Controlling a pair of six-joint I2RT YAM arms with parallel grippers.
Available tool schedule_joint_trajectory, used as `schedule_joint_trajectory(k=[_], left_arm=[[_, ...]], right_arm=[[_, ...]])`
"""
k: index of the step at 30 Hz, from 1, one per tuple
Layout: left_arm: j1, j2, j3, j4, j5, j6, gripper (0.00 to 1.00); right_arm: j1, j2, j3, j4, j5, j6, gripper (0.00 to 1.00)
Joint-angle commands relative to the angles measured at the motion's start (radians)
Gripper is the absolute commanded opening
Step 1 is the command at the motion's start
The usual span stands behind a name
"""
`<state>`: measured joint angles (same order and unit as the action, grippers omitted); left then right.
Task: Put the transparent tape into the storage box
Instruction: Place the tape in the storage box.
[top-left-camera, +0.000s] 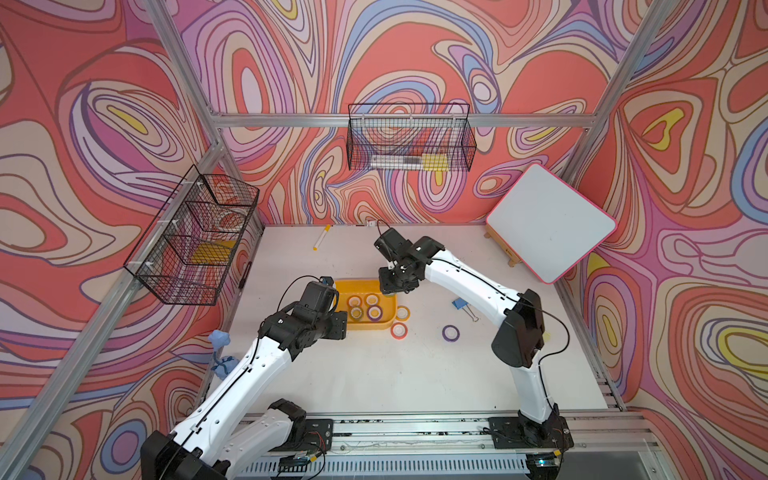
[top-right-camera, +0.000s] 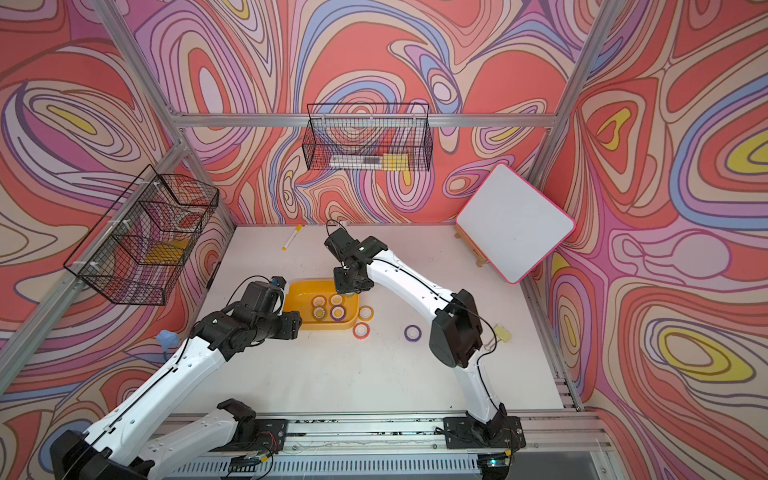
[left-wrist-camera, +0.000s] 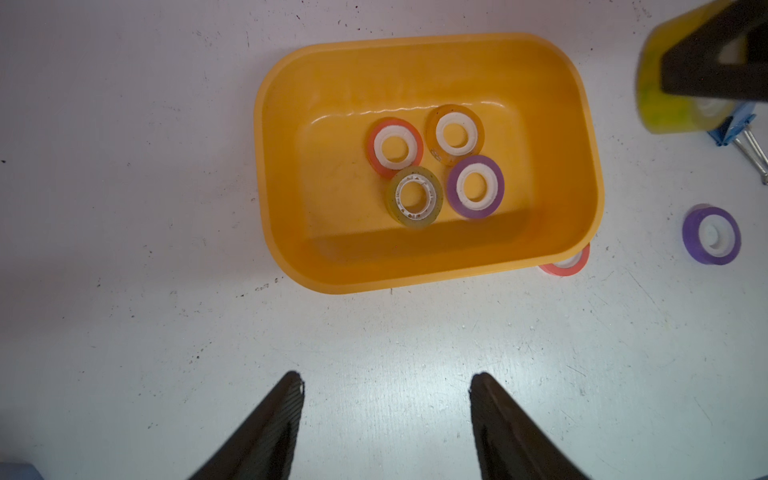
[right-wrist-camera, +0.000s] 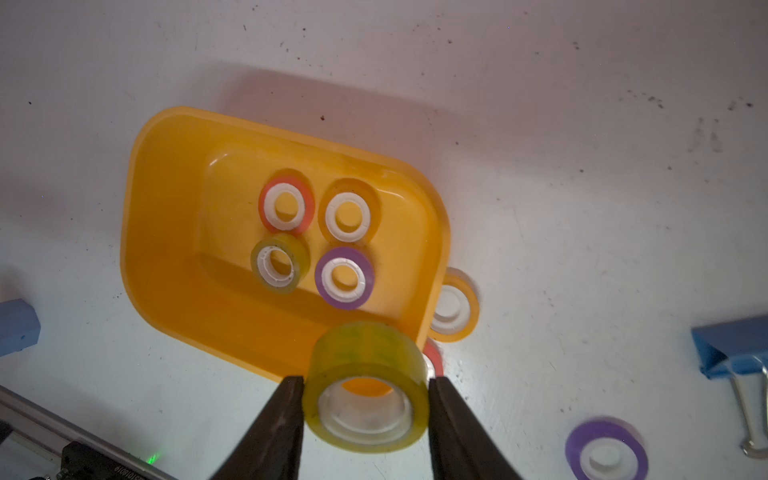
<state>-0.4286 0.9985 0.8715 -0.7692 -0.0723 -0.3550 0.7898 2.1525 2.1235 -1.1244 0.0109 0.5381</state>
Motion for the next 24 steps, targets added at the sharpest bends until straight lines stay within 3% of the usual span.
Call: schedule_joint_trajectory(k=[1,7,24], left_arm=[[0.014,-0.02,0.01,-0.034,-0.023,0.004,0.69],[0.037,-0.023,0.003,-0.027,0.001,0.001,0.69],[0.045,-0.017,0.003,-0.018,0.03,-0.002,0.69]], right_arm=[[0.021,0.103,0.131,-0.035,-0.021,-0.036,0.48],[0.031,0.251,0.275,-0.02,-0.054,-0.043,0.49],[0.031,0.341,0.226,0.038,-0.004,-0.057,0.52]])
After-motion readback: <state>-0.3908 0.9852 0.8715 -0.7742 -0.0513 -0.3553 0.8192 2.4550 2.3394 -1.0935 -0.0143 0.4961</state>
